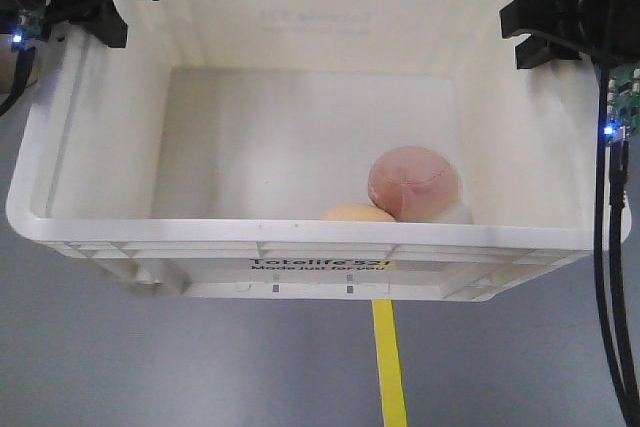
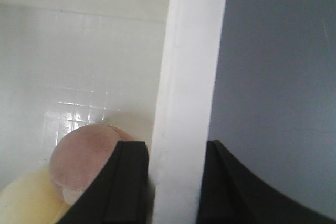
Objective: Place moving items into box and shelve
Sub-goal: 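Keep holding the crate level with both grippers during driving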
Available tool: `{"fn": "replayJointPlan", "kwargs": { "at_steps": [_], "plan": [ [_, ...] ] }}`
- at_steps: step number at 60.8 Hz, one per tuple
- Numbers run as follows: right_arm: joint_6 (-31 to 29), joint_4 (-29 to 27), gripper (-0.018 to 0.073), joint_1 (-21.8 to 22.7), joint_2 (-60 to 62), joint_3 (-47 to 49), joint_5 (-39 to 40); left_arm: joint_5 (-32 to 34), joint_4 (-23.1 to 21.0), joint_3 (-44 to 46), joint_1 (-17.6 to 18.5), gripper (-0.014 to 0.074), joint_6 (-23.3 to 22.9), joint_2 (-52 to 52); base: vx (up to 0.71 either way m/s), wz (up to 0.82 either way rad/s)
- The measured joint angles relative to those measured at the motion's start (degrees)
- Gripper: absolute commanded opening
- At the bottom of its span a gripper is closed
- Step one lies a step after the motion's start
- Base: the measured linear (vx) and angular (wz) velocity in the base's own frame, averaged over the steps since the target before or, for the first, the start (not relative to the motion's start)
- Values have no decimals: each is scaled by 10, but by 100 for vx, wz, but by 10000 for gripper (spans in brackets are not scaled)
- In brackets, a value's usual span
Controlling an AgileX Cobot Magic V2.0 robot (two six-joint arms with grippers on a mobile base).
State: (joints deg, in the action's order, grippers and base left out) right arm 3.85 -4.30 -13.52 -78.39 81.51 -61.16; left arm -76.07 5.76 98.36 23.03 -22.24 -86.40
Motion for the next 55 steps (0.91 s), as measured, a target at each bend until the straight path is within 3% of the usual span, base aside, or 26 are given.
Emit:
{"fn": "replayJointPlan", "kwargs": {
  "at_steps": [55],
  "plan": [
    [0,0,-6,0,0,0,1,0,0,0,0,-4,0,0,50,3]
  ]
}}
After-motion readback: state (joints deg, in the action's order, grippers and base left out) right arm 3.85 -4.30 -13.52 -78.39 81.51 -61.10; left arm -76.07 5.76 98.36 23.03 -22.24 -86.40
